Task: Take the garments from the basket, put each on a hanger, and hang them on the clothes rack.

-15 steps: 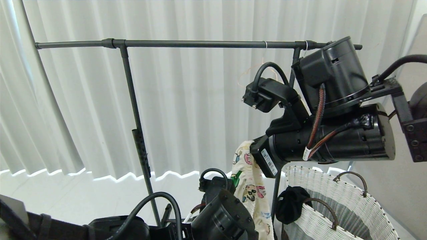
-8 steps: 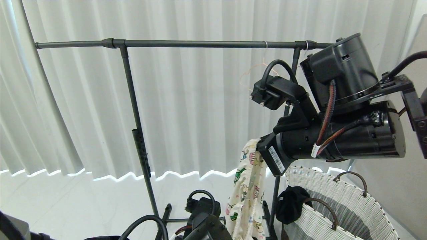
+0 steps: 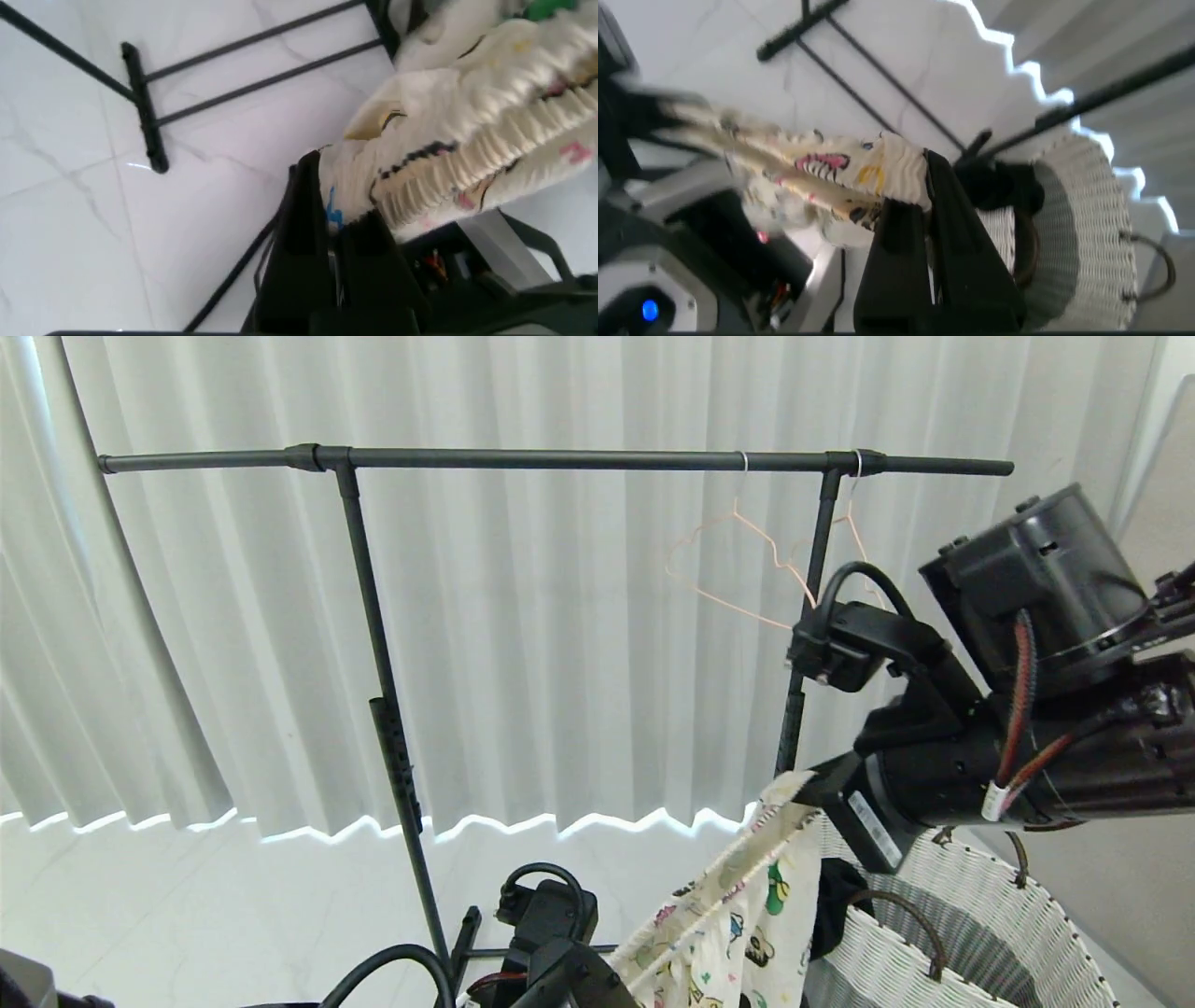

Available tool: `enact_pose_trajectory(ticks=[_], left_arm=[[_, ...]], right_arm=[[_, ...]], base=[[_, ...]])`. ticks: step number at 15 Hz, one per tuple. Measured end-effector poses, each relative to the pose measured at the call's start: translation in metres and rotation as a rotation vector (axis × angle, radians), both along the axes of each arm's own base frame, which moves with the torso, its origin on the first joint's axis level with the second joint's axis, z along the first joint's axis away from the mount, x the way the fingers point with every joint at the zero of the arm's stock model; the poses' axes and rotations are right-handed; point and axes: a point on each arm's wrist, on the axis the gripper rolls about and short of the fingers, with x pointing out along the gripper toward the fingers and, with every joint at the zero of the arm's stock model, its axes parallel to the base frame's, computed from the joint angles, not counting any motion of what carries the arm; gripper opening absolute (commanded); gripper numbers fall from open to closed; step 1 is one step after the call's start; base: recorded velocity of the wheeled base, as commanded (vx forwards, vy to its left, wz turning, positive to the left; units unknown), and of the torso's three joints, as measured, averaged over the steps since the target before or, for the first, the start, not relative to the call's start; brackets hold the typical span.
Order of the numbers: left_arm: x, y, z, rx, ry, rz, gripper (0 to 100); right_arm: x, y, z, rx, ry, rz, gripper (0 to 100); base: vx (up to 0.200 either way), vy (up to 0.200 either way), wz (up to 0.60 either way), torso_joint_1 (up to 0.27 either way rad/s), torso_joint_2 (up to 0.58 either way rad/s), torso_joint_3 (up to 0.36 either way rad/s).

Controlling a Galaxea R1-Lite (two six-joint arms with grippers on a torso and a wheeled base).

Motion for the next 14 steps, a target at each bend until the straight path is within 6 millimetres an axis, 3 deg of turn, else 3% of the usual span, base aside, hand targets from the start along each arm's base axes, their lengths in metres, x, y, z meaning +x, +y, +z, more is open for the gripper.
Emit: enact_pose_trajectory(ticks=[3, 6, 10, 14], left_arm=[[0.002, 0.010, 0.025, -0.043, -0.008, -0.107, 0], [0.009, 0.035, 0.075, -0.049, 0.011, -0.254, 0], [0.024, 0.044, 0.161, -0.161, -0.125, -0.231, 0], [0.026, 0.046, 0.224, -0.210, -0.246, -0.258, 0]], right_arm=[[-0.021, -0.036, -0.011, -0.038, 0.055, -0.048, 0], [-0.039, -0.059, -0.007, 0.015, 0.054, -0.085, 0], [-0.038, -0.063, 0.037, 0.144, -0.057, -0.102, 0], [-0.029, -0.064, 0.078, 0.214, -0.133, -0.128, 0]], base=[[0.000, 0.000, 0.00, 0.000, 0.00, 0.000], [0.000, 0.000, 0.00, 0.000, 0.00, 0.000], [0.000, 0.000, 0.00, 0.000, 0.00, 0.000], [0.000, 0.000, 0.00, 0.000, 0.00, 0.000]])
